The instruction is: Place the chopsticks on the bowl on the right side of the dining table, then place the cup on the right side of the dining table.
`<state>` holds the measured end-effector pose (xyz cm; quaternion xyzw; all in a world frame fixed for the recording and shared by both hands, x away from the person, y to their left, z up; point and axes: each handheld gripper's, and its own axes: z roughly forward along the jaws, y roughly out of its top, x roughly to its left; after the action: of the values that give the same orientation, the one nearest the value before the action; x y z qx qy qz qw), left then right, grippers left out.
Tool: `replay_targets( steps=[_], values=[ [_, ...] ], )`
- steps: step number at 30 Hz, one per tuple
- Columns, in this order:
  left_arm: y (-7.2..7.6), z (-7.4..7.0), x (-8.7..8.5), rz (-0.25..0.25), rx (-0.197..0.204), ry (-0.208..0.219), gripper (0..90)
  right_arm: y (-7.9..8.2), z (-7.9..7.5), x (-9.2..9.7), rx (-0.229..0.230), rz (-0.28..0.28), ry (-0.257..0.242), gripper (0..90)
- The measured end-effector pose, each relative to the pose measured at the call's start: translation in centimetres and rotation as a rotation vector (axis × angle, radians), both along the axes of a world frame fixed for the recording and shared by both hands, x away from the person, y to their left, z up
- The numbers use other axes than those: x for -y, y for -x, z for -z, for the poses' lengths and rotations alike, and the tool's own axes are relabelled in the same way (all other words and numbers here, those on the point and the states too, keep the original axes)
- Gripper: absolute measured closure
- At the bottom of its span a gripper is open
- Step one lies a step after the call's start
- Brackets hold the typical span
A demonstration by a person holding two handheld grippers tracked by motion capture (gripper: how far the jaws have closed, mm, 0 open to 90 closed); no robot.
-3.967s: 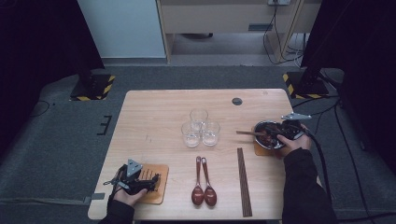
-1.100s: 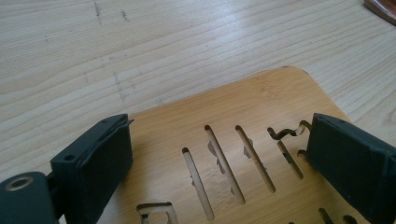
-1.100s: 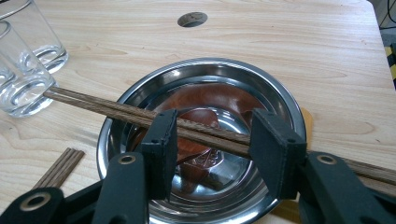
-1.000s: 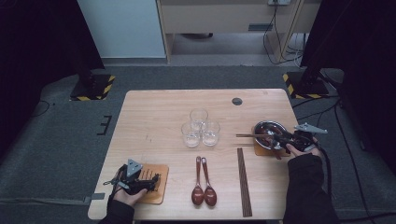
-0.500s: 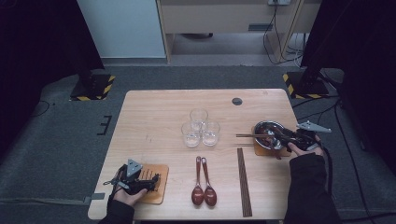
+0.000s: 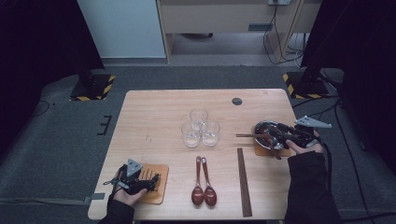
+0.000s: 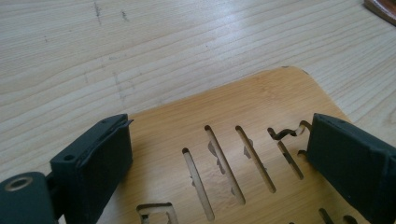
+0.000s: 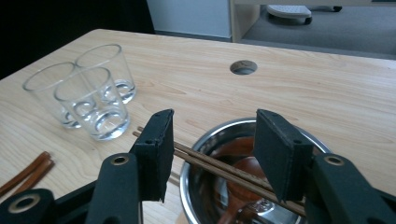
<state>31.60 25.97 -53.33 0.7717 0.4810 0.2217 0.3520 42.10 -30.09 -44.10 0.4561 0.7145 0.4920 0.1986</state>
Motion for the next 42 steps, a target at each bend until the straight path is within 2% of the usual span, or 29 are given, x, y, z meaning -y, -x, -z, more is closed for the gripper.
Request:
replay_targets(
  steps=[11,22,31,42],
  values=[
    [0.0,0.0,0.0,0.000,0.000,0.000,5.9,-0.2,-1.1,-1.5,0.006,-0.011,-0.014,45.6],
    [0.0,0.0,0.0,-0.001,0.001,0.000,5.9,-0.3,-2.0,-2.5,0.006,-0.005,-0.004,44.6],
    [0.0,0.0,0.0,0.000,0.000,0.000,5.8,-0.4,-3.9,-4.8,0.018,-0.045,0.004,44.6],
    [0.0,0.0,0.0,0.000,0.000,0.000,5.8,-0.8,-4.4,-7.4,0.019,-0.077,-0.004,43.7]
  ],
)
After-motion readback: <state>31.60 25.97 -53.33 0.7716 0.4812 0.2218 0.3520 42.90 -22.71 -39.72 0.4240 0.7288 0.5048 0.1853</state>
